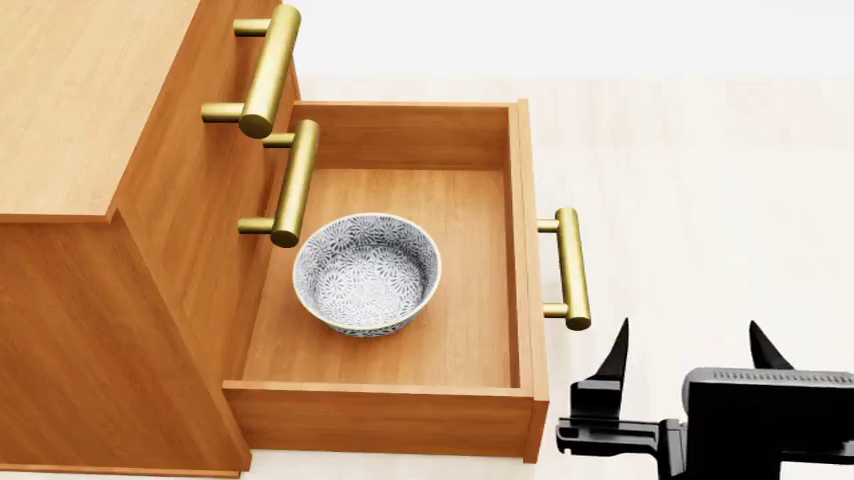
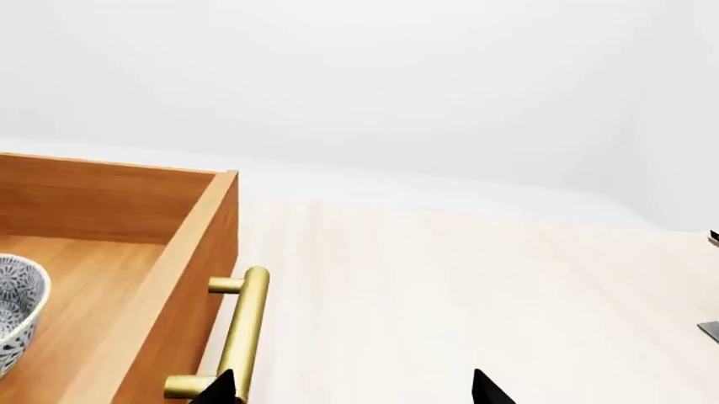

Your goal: Put the bowl in the bottom drawer of the cabinet and close it.

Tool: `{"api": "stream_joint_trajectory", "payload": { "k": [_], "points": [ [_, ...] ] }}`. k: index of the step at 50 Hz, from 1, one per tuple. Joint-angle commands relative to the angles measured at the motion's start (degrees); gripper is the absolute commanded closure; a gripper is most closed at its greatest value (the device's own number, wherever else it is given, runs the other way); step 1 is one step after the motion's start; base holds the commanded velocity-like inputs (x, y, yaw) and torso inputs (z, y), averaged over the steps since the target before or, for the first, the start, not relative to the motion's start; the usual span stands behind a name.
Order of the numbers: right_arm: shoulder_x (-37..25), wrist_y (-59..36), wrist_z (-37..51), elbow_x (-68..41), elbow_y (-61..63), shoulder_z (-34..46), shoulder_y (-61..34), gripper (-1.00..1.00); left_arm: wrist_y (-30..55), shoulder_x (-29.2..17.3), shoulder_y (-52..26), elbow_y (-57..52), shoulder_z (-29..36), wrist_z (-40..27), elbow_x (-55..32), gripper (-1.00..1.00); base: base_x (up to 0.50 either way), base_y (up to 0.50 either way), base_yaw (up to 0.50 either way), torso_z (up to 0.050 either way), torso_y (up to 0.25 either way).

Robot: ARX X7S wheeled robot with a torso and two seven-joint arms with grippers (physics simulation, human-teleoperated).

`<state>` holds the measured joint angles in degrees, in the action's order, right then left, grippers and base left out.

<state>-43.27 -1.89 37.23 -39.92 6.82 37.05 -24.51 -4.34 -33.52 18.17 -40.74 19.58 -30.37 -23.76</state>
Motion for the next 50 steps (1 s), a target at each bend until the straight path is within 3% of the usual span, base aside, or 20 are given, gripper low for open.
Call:
{"api": "stream_joint_trajectory", "payload": {
  "k": [1, 50],
  "points": [
    [1.5, 2.7, -1.0, 1.4, -2.8, 0.6, 2.0, -1.0, -0.3, 0.0, -0.1, 0.5, 0.1, 0.1, 0.0, -1.0, 0.0, 0.0, 0.0, 0.0, 0.0],
    [8.7, 4.7, -5.3, 3.7, -13.7, 3.4, 1.6, -1.0, 0.1, -0.5, -0.1, -0.7, 0.4, -0.8, -0.2, -1.0, 0.0, 0.0, 0.0, 0.0, 0.0]
  ]
}}
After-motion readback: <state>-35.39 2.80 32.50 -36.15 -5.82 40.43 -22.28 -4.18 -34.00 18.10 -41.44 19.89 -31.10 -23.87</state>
